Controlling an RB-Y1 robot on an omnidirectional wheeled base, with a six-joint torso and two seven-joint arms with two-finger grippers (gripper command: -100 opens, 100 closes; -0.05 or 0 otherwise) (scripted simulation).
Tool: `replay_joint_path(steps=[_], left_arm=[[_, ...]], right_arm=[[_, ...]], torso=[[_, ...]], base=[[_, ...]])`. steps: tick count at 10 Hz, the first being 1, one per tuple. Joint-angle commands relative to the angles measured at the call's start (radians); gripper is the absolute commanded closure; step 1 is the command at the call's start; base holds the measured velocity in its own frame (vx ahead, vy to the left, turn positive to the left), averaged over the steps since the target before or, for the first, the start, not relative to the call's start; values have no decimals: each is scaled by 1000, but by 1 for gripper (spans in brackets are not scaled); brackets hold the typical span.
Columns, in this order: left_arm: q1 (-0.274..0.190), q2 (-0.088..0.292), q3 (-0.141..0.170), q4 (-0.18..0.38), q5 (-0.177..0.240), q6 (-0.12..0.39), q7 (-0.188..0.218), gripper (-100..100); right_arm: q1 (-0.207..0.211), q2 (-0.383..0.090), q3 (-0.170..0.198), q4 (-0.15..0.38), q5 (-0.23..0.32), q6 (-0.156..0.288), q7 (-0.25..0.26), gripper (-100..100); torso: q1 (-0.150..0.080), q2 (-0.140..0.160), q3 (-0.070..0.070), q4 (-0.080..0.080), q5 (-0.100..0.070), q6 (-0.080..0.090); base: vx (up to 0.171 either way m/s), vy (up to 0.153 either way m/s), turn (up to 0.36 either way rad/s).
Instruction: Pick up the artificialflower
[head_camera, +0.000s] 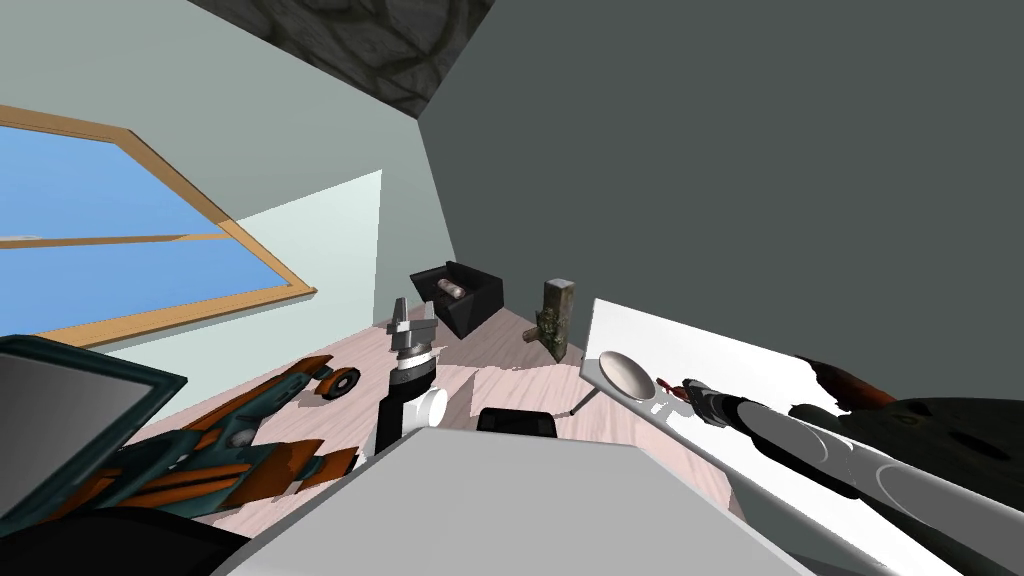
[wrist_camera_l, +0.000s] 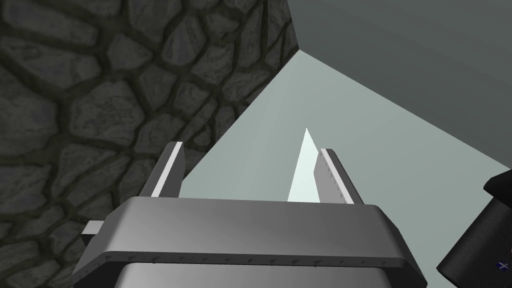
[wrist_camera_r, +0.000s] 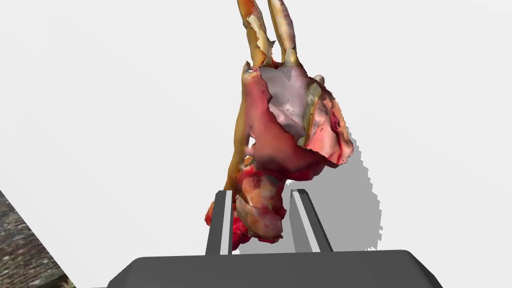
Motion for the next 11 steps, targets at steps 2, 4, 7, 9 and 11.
replay_joint_path(steps=[2, 4, 7, 9, 11], left_arm=[[0, 0, 0, 0, 0, 0, 0, 0], [0, 0, 0, 0, 0, 0, 0, 0], [0, 0, 0, 0, 0, 0, 0, 0], [0, 0, 0, 0, 0, 0, 0, 0], [0, 0, 0, 0, 0, 0, 0, 0]], right_arm=[[0, 0, 0, 0, 0, 0, 0, 100], [36, -1, -34, -13, -40, 0, 42, 100], [117, -6, -109, -44, -127, -4, 158, 100], [157, -9, -147, -59, -171, -6, 202, 100], [198, -12, -184, -74, -215, -8, 260, 100]], torso=[[0, 0, 0, 0, 0, 0], [0, 0, 0, 0, 0, 0], [3, -5, -3, 0, 1, 1], [0, -3, -1, 0, 0, 0], [0, -1, 0, 0, 0, 1]], base=[[0, 0, 0], [22, 9, -35], [100, 32, -87], [38, 4, -15], [46, 17, -53]])
